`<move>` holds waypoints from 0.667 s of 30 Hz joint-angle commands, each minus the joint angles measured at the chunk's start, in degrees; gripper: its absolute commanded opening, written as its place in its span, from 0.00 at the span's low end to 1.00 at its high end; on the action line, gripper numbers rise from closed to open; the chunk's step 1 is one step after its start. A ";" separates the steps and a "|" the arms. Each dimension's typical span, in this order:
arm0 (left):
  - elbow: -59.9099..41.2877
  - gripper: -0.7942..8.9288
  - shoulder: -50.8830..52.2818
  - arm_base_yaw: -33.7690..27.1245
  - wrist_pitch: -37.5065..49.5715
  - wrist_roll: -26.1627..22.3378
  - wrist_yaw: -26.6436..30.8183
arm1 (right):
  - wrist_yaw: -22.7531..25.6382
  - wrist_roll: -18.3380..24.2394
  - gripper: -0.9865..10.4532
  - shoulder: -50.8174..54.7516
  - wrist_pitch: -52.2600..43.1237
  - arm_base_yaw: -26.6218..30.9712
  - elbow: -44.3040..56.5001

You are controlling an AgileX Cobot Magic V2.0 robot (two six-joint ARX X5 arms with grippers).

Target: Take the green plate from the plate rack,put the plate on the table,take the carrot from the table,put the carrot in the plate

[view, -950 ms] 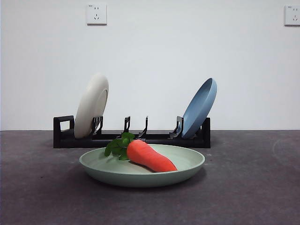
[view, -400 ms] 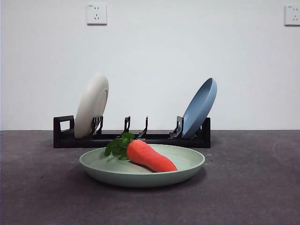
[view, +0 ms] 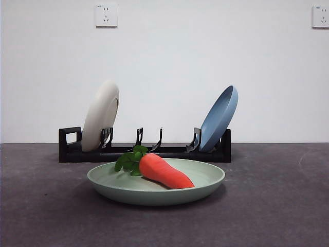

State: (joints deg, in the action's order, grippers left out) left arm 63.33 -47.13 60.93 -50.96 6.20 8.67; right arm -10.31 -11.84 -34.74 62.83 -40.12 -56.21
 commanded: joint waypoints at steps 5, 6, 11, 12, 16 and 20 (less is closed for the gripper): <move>-0.42 0.08 2.75 -6.54 4.76 -6.69 5.44 | 0.15 -0.48 0.09 0.15 -0.35 -0.15 0.35; -0.55 0.08 3.93 -10.12 7.67 -9.05 4.35 | 0.15 -0.48 0.09 0.15 -0.35 -0.15 0.35; -5.51 0.08 10.75 -27.41 23.54 -15.21 -4.92 | 0.15 -0.48 0.09 0.15 -0.35 -0.15 0.35; -7.63 0.08 12.87 -31.69 27.23 -15.63 -6.32 | 0.15 -0.48 0.09 0.15 -0.35 -0.15 0.35; -16.74 0.08 19.69 -43.52 38.82 -15.69 -6.19 | 0.15 -0.48 0.09 0.15 -0.35 -0.15 0.35; -28.61 0.08 26.05 -51.76 47.76 -15.67 -6.25 | 0.15 -0.48 0.09 0.15 -0.35 -0.13 0.35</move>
State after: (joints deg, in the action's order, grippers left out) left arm 37.39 -21.58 10.15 -3.81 -8.64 2.74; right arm -10.31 -11.84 -34.68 62.83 -40.12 -56.21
